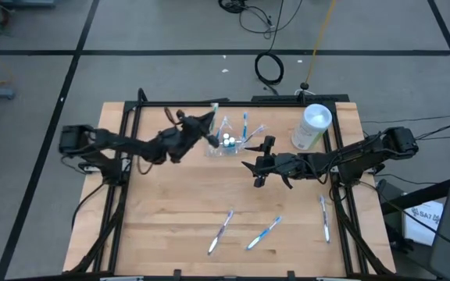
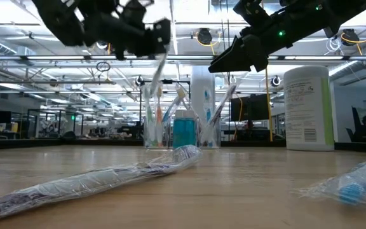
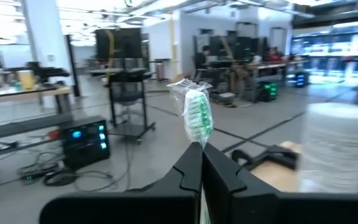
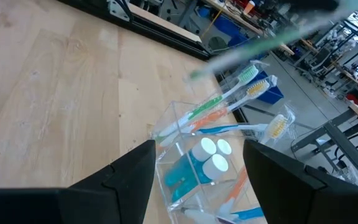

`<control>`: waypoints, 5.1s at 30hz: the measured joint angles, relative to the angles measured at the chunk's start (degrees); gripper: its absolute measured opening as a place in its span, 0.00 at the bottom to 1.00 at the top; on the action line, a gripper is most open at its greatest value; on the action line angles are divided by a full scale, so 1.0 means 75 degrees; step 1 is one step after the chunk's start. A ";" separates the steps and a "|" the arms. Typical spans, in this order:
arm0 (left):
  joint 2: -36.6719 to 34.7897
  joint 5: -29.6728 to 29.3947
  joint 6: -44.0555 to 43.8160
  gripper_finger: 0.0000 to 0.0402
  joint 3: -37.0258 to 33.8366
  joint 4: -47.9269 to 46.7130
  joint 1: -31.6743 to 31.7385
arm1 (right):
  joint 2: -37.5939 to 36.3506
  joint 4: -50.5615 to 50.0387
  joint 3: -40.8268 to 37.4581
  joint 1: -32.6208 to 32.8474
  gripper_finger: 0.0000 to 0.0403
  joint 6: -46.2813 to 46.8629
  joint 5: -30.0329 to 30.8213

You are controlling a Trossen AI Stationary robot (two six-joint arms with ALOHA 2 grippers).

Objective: Pick & Place toothbrushing station
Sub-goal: Put the green toothbrush into the transparent organizer, then put the left violet toothbrush into the transparent organizer

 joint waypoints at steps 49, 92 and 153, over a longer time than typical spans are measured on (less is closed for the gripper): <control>0.2617 -0.2762 0.1285 0.41 -0.0003 0.0758 -0.0830 | 0.0003 -0.0399 0.0000 0.0000 0.58 -0.0003 0.0003; -0.1074 0.2340 -0.2247 0.53 -0.0003 -0.4111 -0.1784 | 0.2328 0.2832 0.0020 0.0375 0.58 0.2538 -0.6192; -0.3496 0.2247 -0.2055 0.53 0.0000 -0.6790 -0.1878 | 0.3422 0.0473 0.1113 0.0606 0.13 0.1938 -0.6011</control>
